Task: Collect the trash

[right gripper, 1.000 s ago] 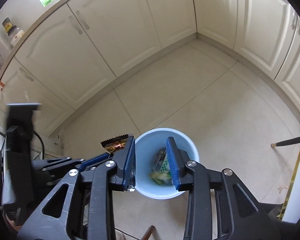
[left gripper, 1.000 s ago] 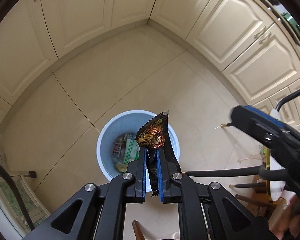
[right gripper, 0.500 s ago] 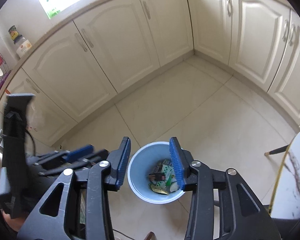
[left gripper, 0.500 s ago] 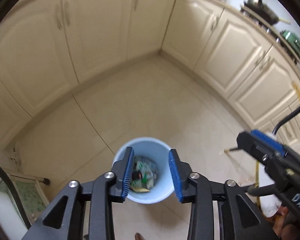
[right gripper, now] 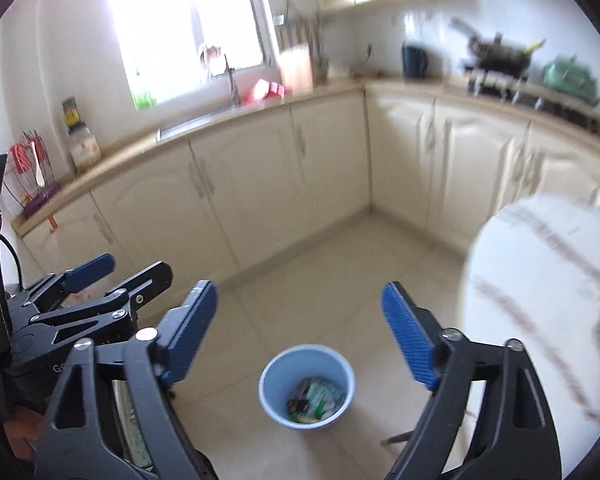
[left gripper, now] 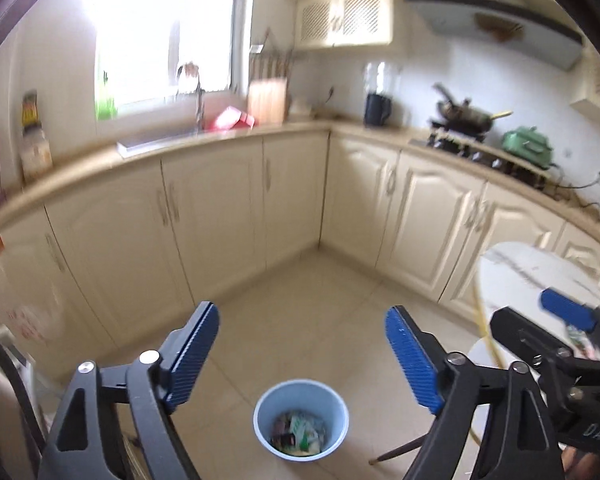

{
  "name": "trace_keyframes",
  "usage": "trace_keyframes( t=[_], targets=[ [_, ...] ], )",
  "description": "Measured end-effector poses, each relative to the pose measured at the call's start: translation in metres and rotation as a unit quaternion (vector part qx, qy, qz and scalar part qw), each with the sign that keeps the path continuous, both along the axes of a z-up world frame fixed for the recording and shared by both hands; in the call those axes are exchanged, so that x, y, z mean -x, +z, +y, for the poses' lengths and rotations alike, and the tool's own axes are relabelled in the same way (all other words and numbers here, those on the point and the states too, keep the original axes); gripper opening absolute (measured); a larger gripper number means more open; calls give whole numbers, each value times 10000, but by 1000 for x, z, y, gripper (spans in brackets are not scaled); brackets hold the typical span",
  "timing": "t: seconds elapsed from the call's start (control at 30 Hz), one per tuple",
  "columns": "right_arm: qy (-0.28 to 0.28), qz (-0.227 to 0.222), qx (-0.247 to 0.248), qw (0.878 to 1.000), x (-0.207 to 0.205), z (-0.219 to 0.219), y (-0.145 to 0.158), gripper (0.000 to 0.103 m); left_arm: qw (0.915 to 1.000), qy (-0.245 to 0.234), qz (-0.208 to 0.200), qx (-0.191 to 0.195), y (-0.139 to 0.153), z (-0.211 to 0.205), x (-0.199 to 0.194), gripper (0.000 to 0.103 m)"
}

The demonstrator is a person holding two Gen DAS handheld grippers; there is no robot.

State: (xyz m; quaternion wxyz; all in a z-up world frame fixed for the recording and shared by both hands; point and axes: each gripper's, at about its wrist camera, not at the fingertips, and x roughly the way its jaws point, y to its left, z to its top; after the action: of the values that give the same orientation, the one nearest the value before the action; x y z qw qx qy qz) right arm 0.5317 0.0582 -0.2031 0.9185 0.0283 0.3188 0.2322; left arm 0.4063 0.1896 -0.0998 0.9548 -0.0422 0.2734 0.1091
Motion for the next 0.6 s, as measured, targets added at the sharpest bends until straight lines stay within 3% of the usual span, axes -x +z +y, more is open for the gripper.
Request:
trace_keyframes(
  t=[0.1,0.2,0.4,0.6],
  targets=[
    [-215,-483,83,9986,39,-29,40,96,9987,-102,-442,-224,26,-36,46,97],
    [-449,-864,255,9949,76,-50,76,103,9959,-135,-849,-272,31,-86,93,99],
    [-902,-1498,223,9843,147,-91,134,103,9867,-394,-1549,-310,11,-132,190,102],
    [-1317,-1942,239,9718,201,-131,171,103,9781,-655,-1953,-311,-18,-152,255,102]
  ],
)
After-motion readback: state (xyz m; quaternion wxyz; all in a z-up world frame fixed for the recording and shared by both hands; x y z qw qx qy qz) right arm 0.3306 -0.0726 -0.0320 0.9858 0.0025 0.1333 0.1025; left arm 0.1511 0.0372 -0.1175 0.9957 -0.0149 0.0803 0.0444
